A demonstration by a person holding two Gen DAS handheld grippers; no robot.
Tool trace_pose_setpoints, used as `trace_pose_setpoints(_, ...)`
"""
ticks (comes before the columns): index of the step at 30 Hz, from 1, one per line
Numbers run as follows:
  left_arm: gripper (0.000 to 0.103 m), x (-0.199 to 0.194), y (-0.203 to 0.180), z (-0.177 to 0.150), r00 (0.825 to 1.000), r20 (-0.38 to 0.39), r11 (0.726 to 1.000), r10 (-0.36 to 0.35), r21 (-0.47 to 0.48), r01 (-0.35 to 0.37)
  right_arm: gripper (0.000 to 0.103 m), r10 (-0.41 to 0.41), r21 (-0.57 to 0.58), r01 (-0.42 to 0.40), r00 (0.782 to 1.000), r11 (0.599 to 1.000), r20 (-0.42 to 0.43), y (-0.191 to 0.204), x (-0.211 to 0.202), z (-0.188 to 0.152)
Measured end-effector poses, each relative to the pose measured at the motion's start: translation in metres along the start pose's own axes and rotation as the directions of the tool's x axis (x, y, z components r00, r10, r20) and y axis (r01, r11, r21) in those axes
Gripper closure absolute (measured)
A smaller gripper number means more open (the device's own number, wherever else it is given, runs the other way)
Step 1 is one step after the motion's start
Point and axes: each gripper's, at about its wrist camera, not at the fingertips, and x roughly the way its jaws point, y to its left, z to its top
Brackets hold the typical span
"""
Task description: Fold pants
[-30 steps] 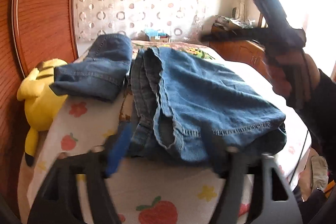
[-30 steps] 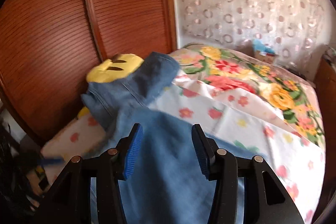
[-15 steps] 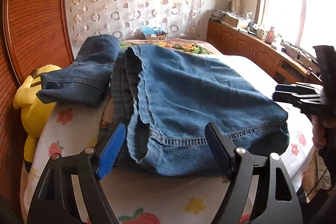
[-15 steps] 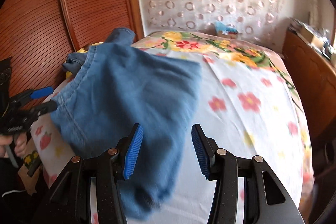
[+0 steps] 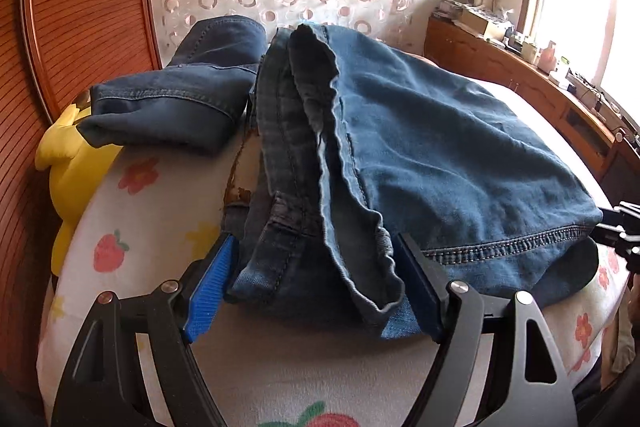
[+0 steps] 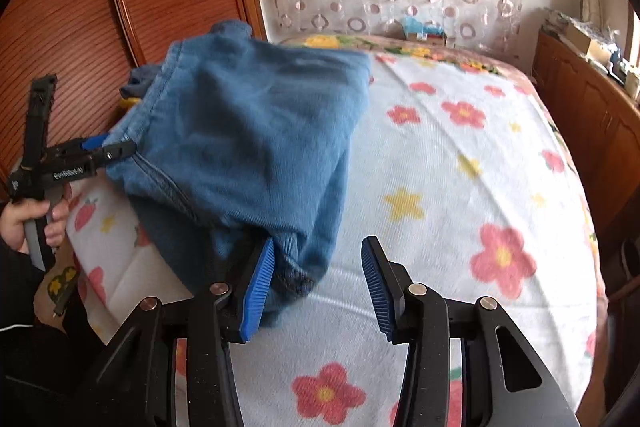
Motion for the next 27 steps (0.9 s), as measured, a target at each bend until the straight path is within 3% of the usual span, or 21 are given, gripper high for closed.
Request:
trace_pose_setpoints(14,0.023,-0.007,0.005,0.000,1.000,0.017,1.000,-0.001,-0.009,0.001,0.056,-0.014,0.024,0.011,0.991,1.000,0.132,-0.013,-0.035,0.033)
trace_pose_setpoints(27,0.023,-0.035,-0.037,0.017,0.994,0.086,0.995,-0.067,0.080,0.060,0.053,-0.074,0.000,0.074,0.995,0.997,0.063,0.000,0.021,0.050)
